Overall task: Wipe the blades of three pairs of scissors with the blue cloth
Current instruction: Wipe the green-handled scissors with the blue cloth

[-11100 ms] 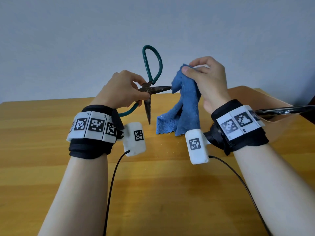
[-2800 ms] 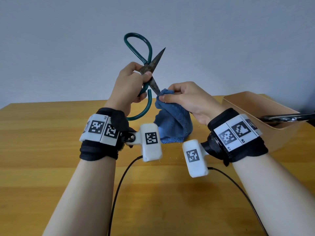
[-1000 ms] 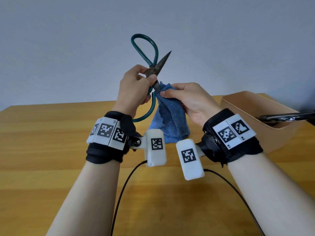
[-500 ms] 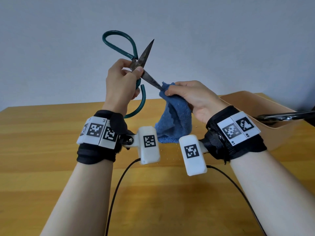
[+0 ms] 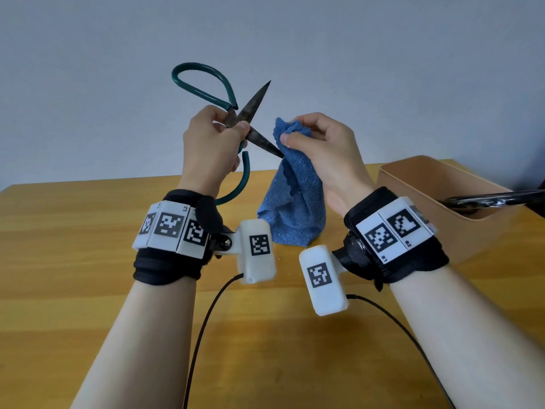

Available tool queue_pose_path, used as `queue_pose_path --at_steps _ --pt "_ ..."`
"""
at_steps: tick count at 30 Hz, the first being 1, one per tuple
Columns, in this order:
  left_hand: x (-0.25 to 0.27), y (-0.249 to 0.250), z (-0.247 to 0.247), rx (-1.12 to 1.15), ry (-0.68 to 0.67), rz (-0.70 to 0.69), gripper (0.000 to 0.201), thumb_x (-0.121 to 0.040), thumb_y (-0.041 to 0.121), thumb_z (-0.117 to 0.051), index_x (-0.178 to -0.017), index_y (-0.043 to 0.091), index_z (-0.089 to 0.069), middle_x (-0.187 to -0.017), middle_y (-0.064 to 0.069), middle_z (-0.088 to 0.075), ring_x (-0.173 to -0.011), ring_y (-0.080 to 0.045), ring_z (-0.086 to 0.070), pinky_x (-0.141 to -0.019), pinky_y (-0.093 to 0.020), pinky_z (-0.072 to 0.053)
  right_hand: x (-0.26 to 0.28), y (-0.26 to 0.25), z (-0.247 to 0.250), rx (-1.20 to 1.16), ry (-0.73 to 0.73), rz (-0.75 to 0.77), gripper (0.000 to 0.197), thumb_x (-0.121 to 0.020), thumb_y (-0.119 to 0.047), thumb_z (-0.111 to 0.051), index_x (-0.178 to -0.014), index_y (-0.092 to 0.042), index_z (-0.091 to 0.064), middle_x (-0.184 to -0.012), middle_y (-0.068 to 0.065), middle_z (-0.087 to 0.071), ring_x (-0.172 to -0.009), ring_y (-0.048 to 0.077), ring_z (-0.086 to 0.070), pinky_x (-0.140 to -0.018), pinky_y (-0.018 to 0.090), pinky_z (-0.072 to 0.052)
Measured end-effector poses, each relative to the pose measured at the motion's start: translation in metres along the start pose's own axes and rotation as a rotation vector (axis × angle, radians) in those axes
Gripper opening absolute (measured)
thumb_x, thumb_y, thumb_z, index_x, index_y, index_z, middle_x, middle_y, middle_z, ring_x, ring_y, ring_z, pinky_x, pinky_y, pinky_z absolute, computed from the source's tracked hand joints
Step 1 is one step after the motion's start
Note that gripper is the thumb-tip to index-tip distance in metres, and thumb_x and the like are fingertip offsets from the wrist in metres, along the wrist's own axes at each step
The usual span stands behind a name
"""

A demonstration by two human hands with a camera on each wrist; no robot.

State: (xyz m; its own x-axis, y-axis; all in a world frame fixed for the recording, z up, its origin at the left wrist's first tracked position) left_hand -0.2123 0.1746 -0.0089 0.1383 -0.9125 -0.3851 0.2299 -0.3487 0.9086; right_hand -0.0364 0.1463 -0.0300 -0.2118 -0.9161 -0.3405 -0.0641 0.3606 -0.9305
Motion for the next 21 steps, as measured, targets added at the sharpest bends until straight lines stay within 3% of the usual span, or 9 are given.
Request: queue_pose_path --at_steps 4,7,11,14,17,19,21 --pt "-0.002 -0.001 0.009 -0.058 0.087 -0.053 0.009 -0.092 0.018 -0.062 -0.094 0.017 -0.054 -0.084 -0.009 -0.070 -0.062 -0.017 -0.056 -0.056 -0.029 -0.044 -0.003 0.001 0.008 0.012 0.092 0.016 0.018 -0.080 -0.007 -0.076 -0.097 -0.010 -0.073 -0.094 0.007 -0.071 -0.091 0.027 -0.070 -0.084 0.040 -0.058" --pt "-0.003 -0.004 0.011 -0.062 0.108 -0.051 0.010 -0.092 0.018 -0.062 -0.093 0.018 -0.052 -0.079 -0.005 -0.071 -0.058 -0.013 -0.055 -0.062 -0.033 -0.044 -0.004 0.002 0.011 -0.021 0.071 -0.014 0.019 -0.081 -0.007 -0.077 -0.100 -0.007 -0.073 -0.089 0.005 -0.071 -0.083 0.021 -0.069 -0.081 0.037 -0.058" --pt "0.000 -0.002 0.001 -0.076 0.043 -0.052 0.010 -0.093 0.015 -0.062 -0.093 0.015 -0.051 -0.076 -0.003 -0.070 -0.055 -0.016 -0.054 -0.051 -0.028 -0.041 0.001 -0.001 0.000 0.007 -0.042 0.009 0.022 -0.082 -0.007 -0.078 -0.102 -0.002 -0.070 -0.090 0.011 -0.074 -0.078 0.017 -0.071 -0.075 0.030 -0.059" --pt "0.005 0.002 -0.015 -0.099 -0.042 -0.061 0.013 -0.093 0.013 -0.063 -0.090 0.014 -0.051 -0.072 -0.002 -0.068 -0.046 -0.012 -0.052 -0.043 -0.024 -0.038 0.000 0.001 -0.002 0.172 0.020 0.084 0.015 -0.078 -0.013 -0.082 -0.091 -0.010 -0.074 -0.082 0.003 -0.072 -0.078 0.015 -0.069 -0.078 0.036 -0.060" --pt "0.009 0.005 -0.028 -0.116 -0.094 -0.066 0.019 -0.092 0.012 -0.064 -0.082 0.017 -0.049 -0.066 0.003 -0.056 -0.040 -0.012 -0.045 -0.044 -0.027 -0.038 -0.003 0.003 0.002 0.270 0.050 0.102 0.013 -0.075 -0.015 -0.084 -0.084 -0.014 -0.074 -0.075 0.000 -0.069 -0.073 0.014 -0.065 -0.077 0.041 -0.060" --pt "0.010 0.007 -0.032 -0.118 -0.139 -0.057 0.017 -0.093 0.013 -0.065 -0.083 0.014 -0.051 -0.063 0.002 -0.052 -0.037 -0.013 -0.041 -0.045 -0.028 -0.039 -0.005 0.004 0.007 0.294 0.066 0.106 0.015 -0.074 -0.017 -0.084 -0.082 -0.013 -0.072 -0.068 0.000 -0.057 -0.066 0.014 -0.054 -0.067 0.041 -0.054" --pt "0.010 0.007 -0.032 -0.103 -0.177 -0.034 0.012 -0.093 0.013 -0.065 -0.089 0.009 -0.054 -0.064 -0.001 -0.052 -0.038 -0.013 -0.040 -0.046 -0.028 -0.039 -0.007 0.004 0.010 0.315 0.072 0.092 0.017 -0.075 -0.020 -0.085 -0.082 -0.014 -0.071 -0.066 -0.005 -0.043 -0.063 0.011 -0.043 -0.060 0.030 -0.041"
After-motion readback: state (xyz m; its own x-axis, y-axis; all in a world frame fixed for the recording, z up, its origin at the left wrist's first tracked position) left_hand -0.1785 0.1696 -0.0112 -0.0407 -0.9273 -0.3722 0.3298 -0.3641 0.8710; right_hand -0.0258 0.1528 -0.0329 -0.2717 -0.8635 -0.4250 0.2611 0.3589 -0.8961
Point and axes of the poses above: each hand's wrist, its own x-axis away from the middle knuckle, its own z-axis out of the back of the hand, y = z × x, the point moved 5 cm from there along -x, towards the middle knuckle
